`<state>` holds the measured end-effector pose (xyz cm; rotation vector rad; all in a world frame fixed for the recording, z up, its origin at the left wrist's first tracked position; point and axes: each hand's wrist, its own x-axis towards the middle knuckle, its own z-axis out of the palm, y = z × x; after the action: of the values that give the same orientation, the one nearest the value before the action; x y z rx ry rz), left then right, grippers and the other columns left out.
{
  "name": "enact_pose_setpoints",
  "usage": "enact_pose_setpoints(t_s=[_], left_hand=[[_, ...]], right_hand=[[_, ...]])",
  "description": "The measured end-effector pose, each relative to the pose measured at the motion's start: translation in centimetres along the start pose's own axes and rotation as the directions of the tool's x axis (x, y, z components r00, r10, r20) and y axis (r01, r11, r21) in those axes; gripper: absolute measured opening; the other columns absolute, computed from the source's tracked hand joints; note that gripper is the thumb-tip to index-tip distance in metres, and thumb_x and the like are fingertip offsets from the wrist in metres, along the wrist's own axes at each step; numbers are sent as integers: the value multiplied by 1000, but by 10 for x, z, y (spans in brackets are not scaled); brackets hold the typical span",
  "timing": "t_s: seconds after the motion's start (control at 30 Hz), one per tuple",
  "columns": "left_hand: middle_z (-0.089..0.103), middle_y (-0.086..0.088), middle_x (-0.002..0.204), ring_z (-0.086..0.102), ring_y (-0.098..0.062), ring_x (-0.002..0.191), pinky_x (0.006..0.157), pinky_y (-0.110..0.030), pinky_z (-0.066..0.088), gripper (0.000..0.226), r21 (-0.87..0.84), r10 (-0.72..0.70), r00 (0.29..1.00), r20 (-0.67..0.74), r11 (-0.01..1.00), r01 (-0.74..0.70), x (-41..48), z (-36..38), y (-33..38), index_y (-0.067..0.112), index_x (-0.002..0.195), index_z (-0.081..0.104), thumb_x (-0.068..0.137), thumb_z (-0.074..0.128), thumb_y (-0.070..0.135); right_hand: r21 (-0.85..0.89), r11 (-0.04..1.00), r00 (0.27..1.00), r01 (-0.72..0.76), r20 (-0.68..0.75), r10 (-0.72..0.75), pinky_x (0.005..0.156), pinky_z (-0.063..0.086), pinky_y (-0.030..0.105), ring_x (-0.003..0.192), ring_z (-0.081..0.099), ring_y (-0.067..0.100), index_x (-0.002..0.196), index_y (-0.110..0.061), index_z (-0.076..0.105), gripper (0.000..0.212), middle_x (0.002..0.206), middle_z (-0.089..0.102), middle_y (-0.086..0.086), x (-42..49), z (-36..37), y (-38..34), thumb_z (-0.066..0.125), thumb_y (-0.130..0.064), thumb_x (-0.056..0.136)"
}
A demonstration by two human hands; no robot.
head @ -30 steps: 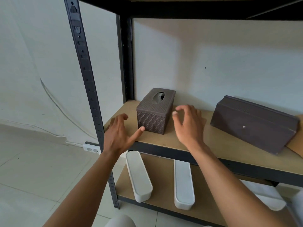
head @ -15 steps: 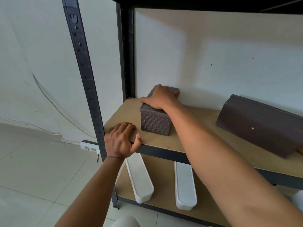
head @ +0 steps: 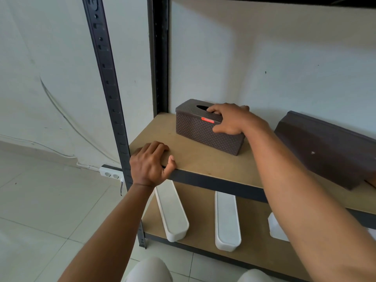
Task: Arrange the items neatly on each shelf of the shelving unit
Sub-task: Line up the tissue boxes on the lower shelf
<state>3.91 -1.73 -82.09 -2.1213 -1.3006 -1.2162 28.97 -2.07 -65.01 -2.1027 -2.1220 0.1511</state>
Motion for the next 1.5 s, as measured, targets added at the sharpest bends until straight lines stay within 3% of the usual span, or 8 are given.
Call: enact_pose_setpoints(t_s=[0.23, 0.53, 0.77, 0.97, 1.1, 1.23, 1.37, 1.5], left_hand=[[70, 0, 92, 65, -23, 77, 65, -29, 42, 45, -15, 6, 1000, -3, 1000, -6, -1, 3, -4, 18, 89, 71, 91, 43, 53], [69, 0, 92, 65, -23, 78, 64, -31, 44, 44, -18, 11, 1000, 1, 1000, -10, -1, 4, -3, 18, 89, 71, 90, 43, 52], [65, -1, 91, 61, -26, 78, 61, -33, 39, 42, 30, -4, 997, 80, 1000, 2, 1, -1, 4, 18, 90, 67, 90, 43, 52], [68, 4, 103, 65, -27, 90, 67, -35, 45, 42, -39, -101, 973, 210, 993, 111, 12, -20, 29, 24, 96, 68, 82, 47, 57], [70, 7, 108, 67, -21, 92, 72, -30, 48, 45, -129, 55, 959, 278, 991, -19, 27, -18, 97, 28, 104, 69, 85, 51, 64], [55, 7, 143, 57, -17, 125, 98, -36, 49, 72, -248, 260, 839, 478, 956, -155, 40, -3, 170, 32, 137, 54, 86, 41, 82], [40, 3, 156, 41, -20, 142, 114, -42, 36, 89, -288, 311, 746, 589, 943, -166, 39, 10, 195, 28, 147, 42, 84, 29, 89], [40, 3, 156, 41, -21, 142, 114, -42, 37, 94, -257, 287, 736, 613, 953, -157, 37, 16, 193, 27, 147, 42, 82, 23, 92]], right_hand=[[-16, 1000, 994, 18, -109, -19, 121, 28, 59, 142, 46, 31, 156, -25, 36, 73, 156, 46, 5, 24, 35, -6, 69, -10, 92], [11, 972, 965, 235, -126, -232, 121, 26, 53, 141, 47, 28, 151, -23, 42, 72, 152, 52, 4, 47, 38, 8, 75, -20, 86], [13, 961, 916, 275, -309, -257, 126, 1, 59, 155, 22, 24, 160, -23, 32, 76, 165, 34, 0, 8, 44, 19, 70, -35, 95], [-65, 998, 887, 1, -461, -30, 125, 8, 62, 147, 33, 20, 146, -30, 50, 59, 154, 42, -7, -79, 31, 70, 65, -51, 93], [-108, 950, 830, -294, -521, 198, 119, 13, 72, 147, 31, 26, 143, -29, 50, 63, 153, 40, -2, -121, 17, 113, 70, -55, 88], [-89, 845, 782, -527, -442, 440, 118, 7, 76, 156, 8, 34, 159, -25, 24, 89, 166, 18, 9, -147, 5, 147, 66, -61, 89], [-28, 844, 769, -536, -429, 474, 120, 3, 74, 159, 2, 33, 163, -21, 12, 92, 170, 15, 11, -154, -2, 175, 58, -62, 95], [-30, 843, 787, -537, -379, 487, 120, -1, 72, 156, 15, 33, 163, -18, 11, 86, 164, 29, 14, -150, 0, 192, 40, -68, 100]])
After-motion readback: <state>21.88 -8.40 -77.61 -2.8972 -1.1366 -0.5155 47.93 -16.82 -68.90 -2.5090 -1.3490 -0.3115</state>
